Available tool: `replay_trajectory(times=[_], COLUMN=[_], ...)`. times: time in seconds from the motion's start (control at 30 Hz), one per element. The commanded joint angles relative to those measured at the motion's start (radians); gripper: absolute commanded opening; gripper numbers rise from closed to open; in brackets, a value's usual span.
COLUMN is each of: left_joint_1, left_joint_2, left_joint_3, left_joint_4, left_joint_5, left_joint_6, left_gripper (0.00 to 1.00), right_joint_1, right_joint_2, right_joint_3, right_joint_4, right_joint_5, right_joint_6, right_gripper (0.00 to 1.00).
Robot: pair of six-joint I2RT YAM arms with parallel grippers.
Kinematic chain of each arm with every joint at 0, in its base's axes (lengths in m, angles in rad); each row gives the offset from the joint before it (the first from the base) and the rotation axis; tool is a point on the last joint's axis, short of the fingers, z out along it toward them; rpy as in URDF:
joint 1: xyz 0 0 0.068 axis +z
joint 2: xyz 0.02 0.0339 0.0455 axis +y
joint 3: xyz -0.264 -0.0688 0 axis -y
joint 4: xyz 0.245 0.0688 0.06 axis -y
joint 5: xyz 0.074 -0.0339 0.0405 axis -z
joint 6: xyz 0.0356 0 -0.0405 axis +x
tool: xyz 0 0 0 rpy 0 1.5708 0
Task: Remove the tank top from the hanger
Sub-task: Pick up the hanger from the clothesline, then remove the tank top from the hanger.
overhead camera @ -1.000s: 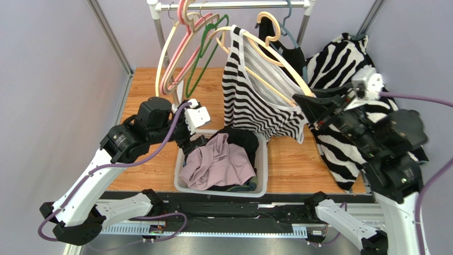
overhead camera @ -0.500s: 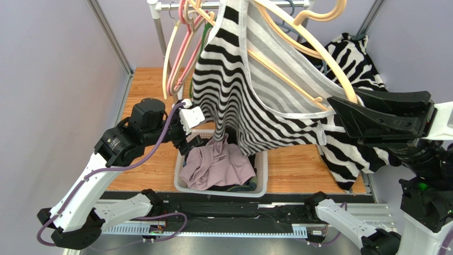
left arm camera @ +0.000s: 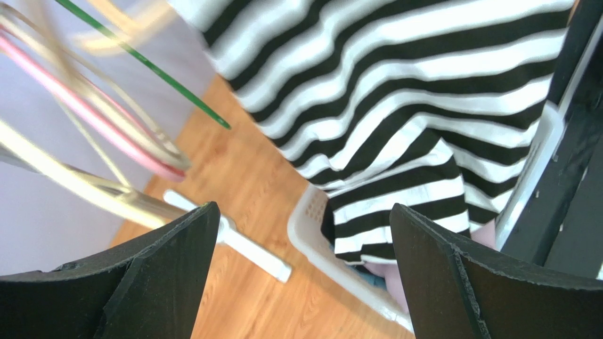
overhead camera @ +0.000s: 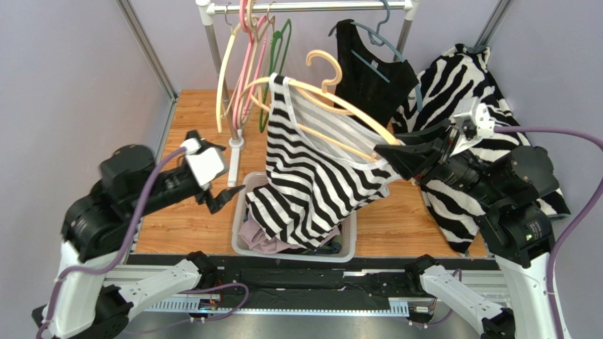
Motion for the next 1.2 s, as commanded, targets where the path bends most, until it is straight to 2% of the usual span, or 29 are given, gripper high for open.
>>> replay_trajectory(times=[0.0, 0.1, 0.23, 0.37, 0.57, 0.83, 1.03, 1.13, 1.17], left_joint_1=[0.006, 0.006, 0.006, 0.006, 0.008, 0.018, 0.02, 0.02, 0.02], left_joint_2=[-0.105, -0.119, -0.046, 0.038, 0.151, 0.175, 0.233, 0.272, 0.287], left_joint_3=[-0.011, -0.039, -0.053, 0.001, 0.113, 0.098, 0.115, 0.138, 0.142], left_joint_4=[0.096, 0.151, 0.179, 0.226, 0.242, 0.257, 0.282, 0.295, 0.3], left_joint_5=[0.049, 0.124, 0.146, 0.197, 0.272, 0.312, 0.342, 0.359, 0.364], left_joint_6=[-0.132, -0.218, -0.284, -0.348, -0.381, -0.405, -0.465, -0.491, -0.499], left_gripper=[0.99, 0.99, 0.99, 0.99, 0.97, 0.91, 0.75, 0.62, 0.51], right_joint_1=[0.003, 0.003, 0.003, 0.003, 0.003, 0.003, 0.003, 0.003, 0.002], right_joint_2=[-0.1, -0.141, -0.175, -0.198, -0.216, -0.219, -0.229, -0.236, -0.238], right_joint_3=[-0.065, -0.109, -0.131, -0.158, -0.172, -0.195, -0.243, -0.254, -0.251], right_joint_4=[0.035, 0.021, 0.003, -0.01, -0.042, -0.037, 0.002, 0.012, 0.009], right_joint_5=[-0.092, -0.126, -0.163, -0.171, -0.146, -0.134, -0.131, -0.122, -0.116], right_joint_6=[-0.021, -0.014, 0.003, -0.001, -0.047, -0.064, -0.037, -0.035, -0.038], right_gripper=[0.0, 0.0, 0.0, 0.0, 0.0, 0.0, 0.0, 0.0, 0.0])
